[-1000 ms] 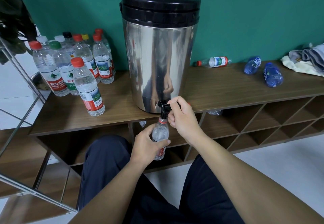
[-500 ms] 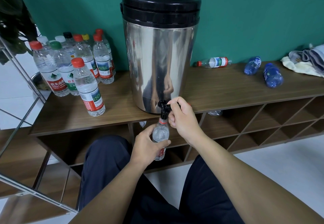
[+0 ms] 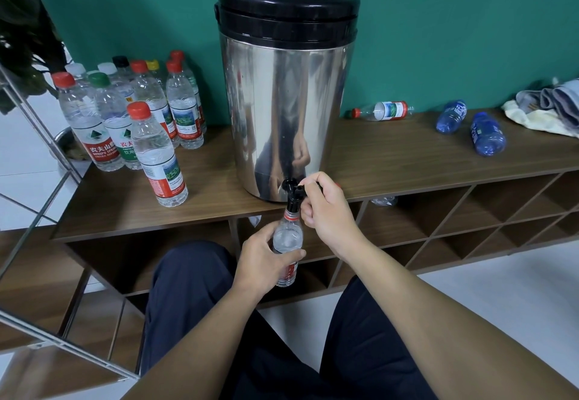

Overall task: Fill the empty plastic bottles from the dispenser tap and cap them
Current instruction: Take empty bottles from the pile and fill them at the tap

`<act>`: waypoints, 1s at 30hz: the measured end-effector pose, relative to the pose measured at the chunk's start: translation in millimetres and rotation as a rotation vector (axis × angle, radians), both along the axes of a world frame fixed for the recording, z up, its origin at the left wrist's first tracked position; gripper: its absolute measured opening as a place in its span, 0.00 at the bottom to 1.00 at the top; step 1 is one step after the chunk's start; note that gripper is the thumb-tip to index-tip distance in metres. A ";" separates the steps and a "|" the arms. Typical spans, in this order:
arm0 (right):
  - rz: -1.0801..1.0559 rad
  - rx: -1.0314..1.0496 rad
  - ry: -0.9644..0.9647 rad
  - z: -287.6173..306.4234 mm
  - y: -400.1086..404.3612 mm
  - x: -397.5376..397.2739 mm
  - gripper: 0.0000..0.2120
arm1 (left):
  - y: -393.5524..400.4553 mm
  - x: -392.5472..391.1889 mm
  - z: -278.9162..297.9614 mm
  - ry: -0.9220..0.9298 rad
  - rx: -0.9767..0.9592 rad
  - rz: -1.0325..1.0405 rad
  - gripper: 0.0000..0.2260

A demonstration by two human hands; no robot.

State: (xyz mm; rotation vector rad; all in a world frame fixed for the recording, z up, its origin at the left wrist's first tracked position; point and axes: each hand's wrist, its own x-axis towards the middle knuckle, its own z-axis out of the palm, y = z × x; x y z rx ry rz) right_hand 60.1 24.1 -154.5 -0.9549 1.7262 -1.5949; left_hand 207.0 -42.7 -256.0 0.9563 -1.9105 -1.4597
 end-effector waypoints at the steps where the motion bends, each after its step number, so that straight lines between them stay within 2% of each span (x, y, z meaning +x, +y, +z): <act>1: 0.001 0.003 0.001 -0.4 -0.1 -0.2 0.10 | 0.2 0.0 0.0 -0.001 0.001 -0.001 0.27; 30: 0.009 -0.010 -0.021 -1.1 -1.0 -1.2 0.10 | -3.2 -4.0 -11.3 0.007 0.020 -0.011 0.29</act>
